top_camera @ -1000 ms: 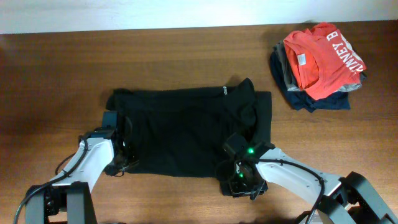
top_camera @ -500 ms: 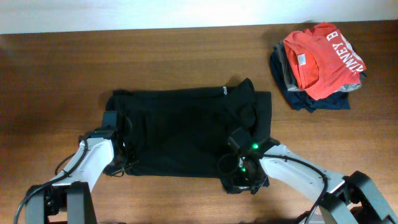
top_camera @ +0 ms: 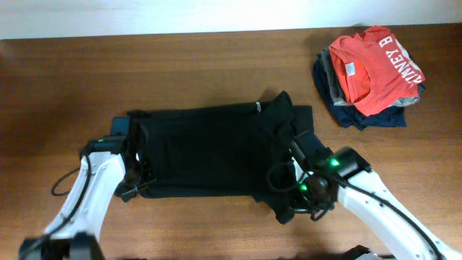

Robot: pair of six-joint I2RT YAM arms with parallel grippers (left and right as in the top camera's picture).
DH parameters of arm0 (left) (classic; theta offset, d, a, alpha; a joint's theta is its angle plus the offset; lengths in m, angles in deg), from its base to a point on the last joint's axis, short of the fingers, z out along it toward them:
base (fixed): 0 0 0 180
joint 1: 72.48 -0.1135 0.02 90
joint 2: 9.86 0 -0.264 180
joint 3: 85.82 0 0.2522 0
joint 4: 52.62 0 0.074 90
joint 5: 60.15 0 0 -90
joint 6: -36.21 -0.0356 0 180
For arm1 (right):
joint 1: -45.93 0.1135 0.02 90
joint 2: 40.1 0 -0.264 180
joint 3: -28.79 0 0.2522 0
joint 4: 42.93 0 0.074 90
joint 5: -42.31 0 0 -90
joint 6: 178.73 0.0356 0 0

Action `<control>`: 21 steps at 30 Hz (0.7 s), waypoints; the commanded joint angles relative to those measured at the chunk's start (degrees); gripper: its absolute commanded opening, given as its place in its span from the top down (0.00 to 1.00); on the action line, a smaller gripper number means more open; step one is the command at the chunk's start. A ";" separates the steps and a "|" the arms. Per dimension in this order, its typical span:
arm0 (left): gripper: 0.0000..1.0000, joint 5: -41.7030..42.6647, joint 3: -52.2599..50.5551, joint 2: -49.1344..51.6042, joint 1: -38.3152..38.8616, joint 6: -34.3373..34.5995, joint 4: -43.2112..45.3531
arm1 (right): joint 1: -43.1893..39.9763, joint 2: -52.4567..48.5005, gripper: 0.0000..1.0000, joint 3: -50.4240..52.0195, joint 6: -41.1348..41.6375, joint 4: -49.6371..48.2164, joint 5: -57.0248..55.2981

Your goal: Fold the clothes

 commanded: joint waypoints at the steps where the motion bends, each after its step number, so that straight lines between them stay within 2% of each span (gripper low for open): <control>1: 1.00 -1.90 1.36 -5.92 -0.17 -1.57 -1.29 | -0.48 3.15 0.96 -1.07 0.92 3.17 -1.18; 7: 0.99 -1.95 1.36 -12.55 -0.17 -1.57 -2.32 | -0.48 6.01 0.96 -1.84 1.33 5.68 -2.16; 10: 0.99 -1.97 1.36 -14.58 -0.17 -1.57 -0.46 | -0.48 6.19 0.96 -3.48 1.33 3.80 -7.10; 21: 0.99 -2.01 1.33 -12.22 -0.17 -1.57 13.16 | -0.48 1.51 0.96 -4.04 -1.14 -16.72 -20.09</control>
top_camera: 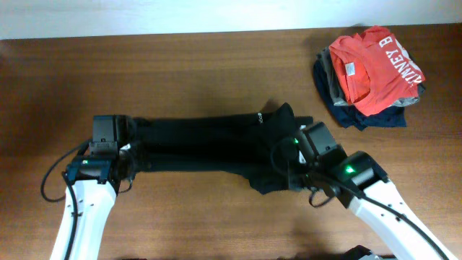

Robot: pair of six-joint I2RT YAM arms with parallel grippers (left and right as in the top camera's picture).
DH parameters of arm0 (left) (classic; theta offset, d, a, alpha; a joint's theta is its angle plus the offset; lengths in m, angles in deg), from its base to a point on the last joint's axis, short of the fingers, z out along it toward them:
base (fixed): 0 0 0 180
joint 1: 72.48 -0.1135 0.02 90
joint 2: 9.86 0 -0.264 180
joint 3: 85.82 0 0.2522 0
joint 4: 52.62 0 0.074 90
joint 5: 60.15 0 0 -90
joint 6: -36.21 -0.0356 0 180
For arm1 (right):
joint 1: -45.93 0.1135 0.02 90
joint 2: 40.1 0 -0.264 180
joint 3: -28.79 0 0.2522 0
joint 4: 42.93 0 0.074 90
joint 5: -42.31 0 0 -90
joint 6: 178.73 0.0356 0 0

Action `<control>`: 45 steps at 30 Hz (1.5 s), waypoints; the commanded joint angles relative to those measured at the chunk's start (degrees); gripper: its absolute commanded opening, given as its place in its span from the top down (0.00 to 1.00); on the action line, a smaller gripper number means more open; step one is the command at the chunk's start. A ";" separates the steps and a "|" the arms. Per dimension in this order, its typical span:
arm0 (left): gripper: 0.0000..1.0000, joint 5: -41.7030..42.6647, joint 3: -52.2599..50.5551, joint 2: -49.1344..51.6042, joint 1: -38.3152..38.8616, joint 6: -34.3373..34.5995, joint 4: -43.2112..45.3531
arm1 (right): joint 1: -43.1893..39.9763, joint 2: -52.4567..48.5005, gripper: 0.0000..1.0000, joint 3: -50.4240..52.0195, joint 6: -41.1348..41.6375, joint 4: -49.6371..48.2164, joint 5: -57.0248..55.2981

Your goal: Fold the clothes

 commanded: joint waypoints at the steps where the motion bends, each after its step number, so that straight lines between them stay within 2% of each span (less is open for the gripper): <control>1: 0.99 -1.92 0.98 1.75 -0.17 -0.98 3.58 | -0.48 -3.02 0.96 -0.92 -1.27 -4.33 -7.41; 12: 0.99 -1.92 0.98 11.54 -0.20 -0.98 13.53 | -1.18 -17.42 0.96 -0.92 -5.25 -21.29 -9.22; 20: 0.99 -2.95 0.98 22.23 -0.20 -2.25 20.79 | -6.43 -24.52 0.96 -0.92 -7.17 -29.40 -8.28; 21: 0.88 -3.76 0.98 23.21 -0.20 -2.27 21.49 | -6.93 -24.52 0.80 -0.92 -8.48 -30.32 -7.45; 23: 0.39 -4.94 1.01 24.28 -0.20 -2.25 22.25 | -7.61 -24.22 0.41 -1.38 -9.70 -30.56 -6.29; 24: 0.24 -5.07 1.05 24.33 -0.22 -2.27 22.29 | -7.82 -23.87 0.31 -1.95 -10.21 -29.92 -5.64; 26: 0.05 -5.07 1.99 24.02 -0.52 -2.29 21.27 | -8.09 -22.67 0.19 -3.93 -10.21 -27.15 -5.31; 27: 0.01 -5.09 2.91 23.85 -0.72 -2.29 20.26 | -8.09 -21.99 0.17 -5.05 -10.23 -25.59 -5.33; 30: 0.01 -4.90 7.37 23.08 -1.53 -3.02 15.34 | -8.09 -19.41 0.14 -9.64 -11.39 -20.02 -5.33; 36: 0.01 -4.87 19.69 22.69 -3.21 -9.01 0.66 | -8.09 -16.50 0.05 -16.68 -12.57 -11.15 -5.11; 45: 0.01 2.12 20.28 25.44 -6.49 -15.21 -1.20 | -8.09 -17.55 0.02 -16.44 -12.76 -8.31 -0.52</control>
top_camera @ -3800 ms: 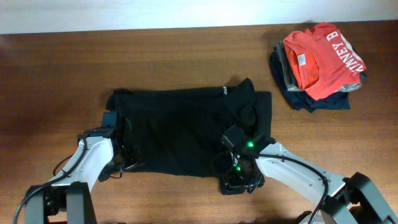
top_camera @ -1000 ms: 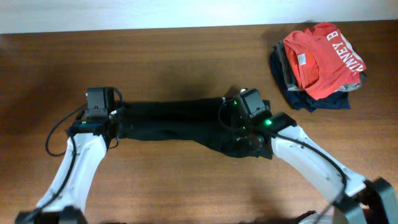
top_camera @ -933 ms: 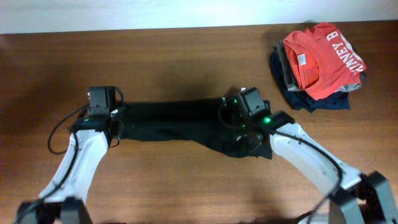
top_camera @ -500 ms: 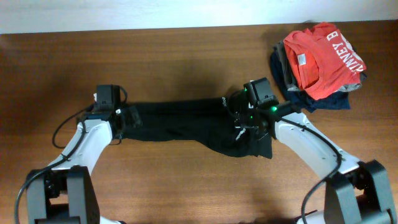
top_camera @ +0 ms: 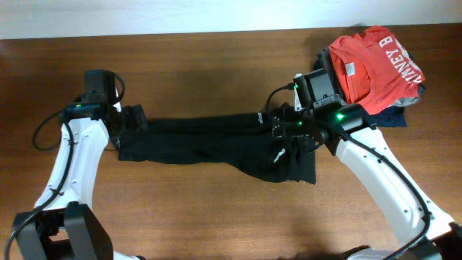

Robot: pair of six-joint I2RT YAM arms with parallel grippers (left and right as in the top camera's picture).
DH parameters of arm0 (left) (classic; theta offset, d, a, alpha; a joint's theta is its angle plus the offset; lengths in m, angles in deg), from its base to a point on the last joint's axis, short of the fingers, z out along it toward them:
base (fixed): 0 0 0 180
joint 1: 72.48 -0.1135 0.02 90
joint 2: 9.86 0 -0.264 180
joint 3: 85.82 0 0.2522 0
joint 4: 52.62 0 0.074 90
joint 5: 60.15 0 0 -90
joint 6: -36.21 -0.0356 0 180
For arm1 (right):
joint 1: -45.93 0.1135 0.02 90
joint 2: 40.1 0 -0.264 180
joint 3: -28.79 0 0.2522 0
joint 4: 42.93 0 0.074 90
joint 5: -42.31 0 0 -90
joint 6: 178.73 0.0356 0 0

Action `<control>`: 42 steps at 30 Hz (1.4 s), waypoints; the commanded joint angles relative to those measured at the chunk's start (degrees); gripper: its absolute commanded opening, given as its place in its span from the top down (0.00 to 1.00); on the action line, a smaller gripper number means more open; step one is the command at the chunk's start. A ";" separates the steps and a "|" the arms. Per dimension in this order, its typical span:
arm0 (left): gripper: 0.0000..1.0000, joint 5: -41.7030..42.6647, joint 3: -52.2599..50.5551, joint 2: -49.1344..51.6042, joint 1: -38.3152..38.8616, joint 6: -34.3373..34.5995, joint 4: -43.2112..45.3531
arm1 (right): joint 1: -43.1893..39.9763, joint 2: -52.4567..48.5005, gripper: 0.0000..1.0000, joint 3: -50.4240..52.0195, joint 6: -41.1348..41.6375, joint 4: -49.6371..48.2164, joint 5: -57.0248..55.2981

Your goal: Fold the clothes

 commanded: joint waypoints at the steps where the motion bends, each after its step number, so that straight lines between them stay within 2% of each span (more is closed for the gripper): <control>1: 0.01 4.00 0.52 2.54 -1.79 -5.44 -0.11 | -0.24 -0.37 0.02 -0.22 -0.59 0.42 1.81; 9: 0.01 7.13 0.52 10.23 -5.66 -12.07 -0.28 | -0.24 -0.52 0.02 -0.22 -3.19 0.48 1.75; 17: 0.01 10.03 0.52 16.24 -7.61 -13.84 2.40 | -0.24 -0.52 0.02 -0.22 -3.34 0.50 1.77; 32: 0.02 20.17 0.52 23.52 -7.58 -15.98 13.92 | -0.24 -0.59 0.02 -0.22 -3.34 3.48 1.77; 34: 0.06 23.15 0.52 24.26 -7.50 -15.98 14.05 | -0.24 -0.59 0.02 -0.22 -3.32 3.82 1.77; 36: 0.18 26.58 0.52 25.24 -7.30 -15.98 13.73 | -0.24 -0.59 0.02 -0.24 -3.32 3.82 1.77; 37: 0.33 28.33 0.52 25.57 -7.30 -15.96 13.22 | -0.24 -0.59 0.02 -0.24 -3.34 3.80 1.75; 40: 0.64 30.32 0.52 25.59 -7.30 -15.93 11.52 | -0.24 -0.59 0.02 -0.24 -3.34 3.80 1.73; 42: 0.81 30.73 0.52 25.59 -7.30 -15.93 10.10 | -0.24 -0.59 0.02 -0.24 -3.34 3.80 1.51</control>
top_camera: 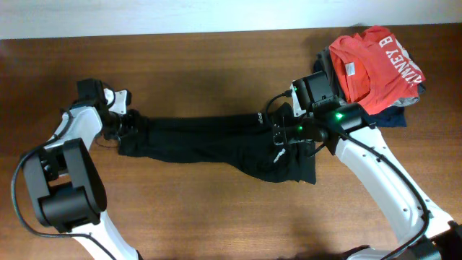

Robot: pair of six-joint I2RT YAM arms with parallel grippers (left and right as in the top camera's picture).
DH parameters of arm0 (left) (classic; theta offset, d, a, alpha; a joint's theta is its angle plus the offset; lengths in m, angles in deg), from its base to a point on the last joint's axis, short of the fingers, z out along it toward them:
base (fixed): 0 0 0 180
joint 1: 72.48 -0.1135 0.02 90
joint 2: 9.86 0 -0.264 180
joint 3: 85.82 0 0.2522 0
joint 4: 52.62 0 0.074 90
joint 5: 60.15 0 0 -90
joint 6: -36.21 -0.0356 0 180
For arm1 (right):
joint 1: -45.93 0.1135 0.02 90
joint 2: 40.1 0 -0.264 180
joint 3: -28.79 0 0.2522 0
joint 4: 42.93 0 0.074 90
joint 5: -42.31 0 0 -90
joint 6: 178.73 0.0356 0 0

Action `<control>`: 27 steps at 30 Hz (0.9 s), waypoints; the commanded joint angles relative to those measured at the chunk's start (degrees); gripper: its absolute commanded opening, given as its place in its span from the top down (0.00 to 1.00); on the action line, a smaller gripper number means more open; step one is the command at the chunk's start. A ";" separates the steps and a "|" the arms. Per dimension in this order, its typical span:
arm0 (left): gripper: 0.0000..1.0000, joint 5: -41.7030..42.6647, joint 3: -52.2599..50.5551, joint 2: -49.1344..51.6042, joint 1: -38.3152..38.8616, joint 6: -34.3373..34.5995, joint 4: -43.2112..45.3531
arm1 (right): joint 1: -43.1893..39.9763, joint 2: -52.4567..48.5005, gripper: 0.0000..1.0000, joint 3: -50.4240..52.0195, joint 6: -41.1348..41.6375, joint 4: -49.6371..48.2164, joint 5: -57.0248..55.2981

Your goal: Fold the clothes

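A black garment [209, 141] lies on the table as a long, narrow folded band, with a loose flap hanging toward the front at its right end. My left gripper [128, 123] is at the band's left end, its dark fingers against the cloth. My right gripper [286, 134] is down on the right part of the band, just above the flap. Black fingers on black cloth hide how either pair of jaws stands.
A pile of clothes sits at the back right, with a red shirt [375, 65] on top of grey and navy pieces [361, 115]. The pile lies close behind my right arm. The wooden table [216, 65] runs back to a white wall edge.
My left arm has swung so its wrist sits further left, with the gripper still at the garment's left end. My right gripper has shifted slightly toward the front. The garment's shape is nearly unchanged.
The black garment first lay spread wide, with both grippers at its near edge. Then that edge was carried halfway back, narrowing the cloth. By the last earlier moment the grippers were at the far edge and the garment was a narrow band, as it is now.
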 commanded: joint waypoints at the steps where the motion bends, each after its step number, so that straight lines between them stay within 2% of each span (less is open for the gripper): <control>1: 0.88 4.63 -1.75 3.54 0.35 0.15 -3.23 | -0.26 -0.37 0.02 -0.24 -0.39 0.04 0.00; 3: 0.99 4.57 -1.57 3.52 0.11 0.13 -4.26 | -0.26 -0.37 0.02 -0.24 -0.39 0.04 -0.22; 9: 0.99 2.38 5.64 3.52 -3.78 0.15 -12.46 | -0.26 -0.37 0.02 -0.24 -0.39 0.09 -0.31; 13: 0.99 -5.40 14.95 3.52 -7.98 0.13 -21.77 | -0.26 -0.37 0.02 -0.24 -0.37 0.09 -0.28; 19: 0.99 -5.75 23.93 3.52 -11.08 0.13 -26.47 | -0.26 -0.37 0.02 -0.24 -0.39 -0.02 -0.31; 27: 1.00 -5.27 30.88 3.52 -9.25 0.13 -31.15 | -0.26 -0.37 0.02 -0.24 -0.39 -0.24 -0.33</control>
